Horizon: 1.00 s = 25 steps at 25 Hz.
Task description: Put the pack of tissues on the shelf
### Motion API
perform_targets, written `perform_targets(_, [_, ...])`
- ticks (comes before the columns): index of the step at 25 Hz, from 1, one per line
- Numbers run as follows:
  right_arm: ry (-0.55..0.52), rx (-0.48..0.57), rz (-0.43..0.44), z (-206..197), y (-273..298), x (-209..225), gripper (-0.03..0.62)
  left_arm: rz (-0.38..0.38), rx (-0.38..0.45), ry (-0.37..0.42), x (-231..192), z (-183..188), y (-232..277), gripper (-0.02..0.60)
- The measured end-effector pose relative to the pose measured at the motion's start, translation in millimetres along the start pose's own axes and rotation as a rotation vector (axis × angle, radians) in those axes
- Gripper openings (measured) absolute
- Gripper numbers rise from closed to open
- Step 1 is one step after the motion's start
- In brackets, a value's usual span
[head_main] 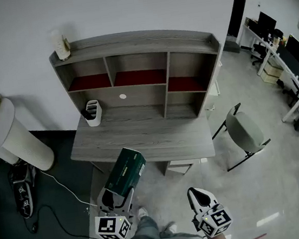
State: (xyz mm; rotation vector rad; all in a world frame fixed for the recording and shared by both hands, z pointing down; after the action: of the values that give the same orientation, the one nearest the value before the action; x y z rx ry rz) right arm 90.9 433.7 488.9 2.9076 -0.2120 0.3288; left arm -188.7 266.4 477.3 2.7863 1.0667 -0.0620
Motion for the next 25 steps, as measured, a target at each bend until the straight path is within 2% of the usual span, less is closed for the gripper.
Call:
perform_targets(10, [-0.032,0.016,-0.027,28.3,60.9,-10.5,0.028,-0.049,0.012,0.001,-47.8,18.8,47.9,0.353])
perform_targets(18, [-0.038,0.016,-0.075,45.4,125.9,-20.0,0.028,-0.082,0.011,-0.022,-104.7,23.2,87.3,0.354])
perform_targets(25, [-0.039,-0.009,-0.075,44.7,174.9,-24.9,0.028,-0.063,0.004,-0.042,-146.9,17.0,112.5,0.354])
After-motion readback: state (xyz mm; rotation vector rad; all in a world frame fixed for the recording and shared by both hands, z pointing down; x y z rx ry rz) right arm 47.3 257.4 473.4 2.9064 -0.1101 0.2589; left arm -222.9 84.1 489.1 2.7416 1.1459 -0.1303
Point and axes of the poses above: the fingertips, and each gripper's own axes: y forward along the fingers, x to its right, z out of its top, the point moved 9 cm from there along -y, backward along the fingers, and after that the axes turned 4 degrees about z, right-handed, at the moved point
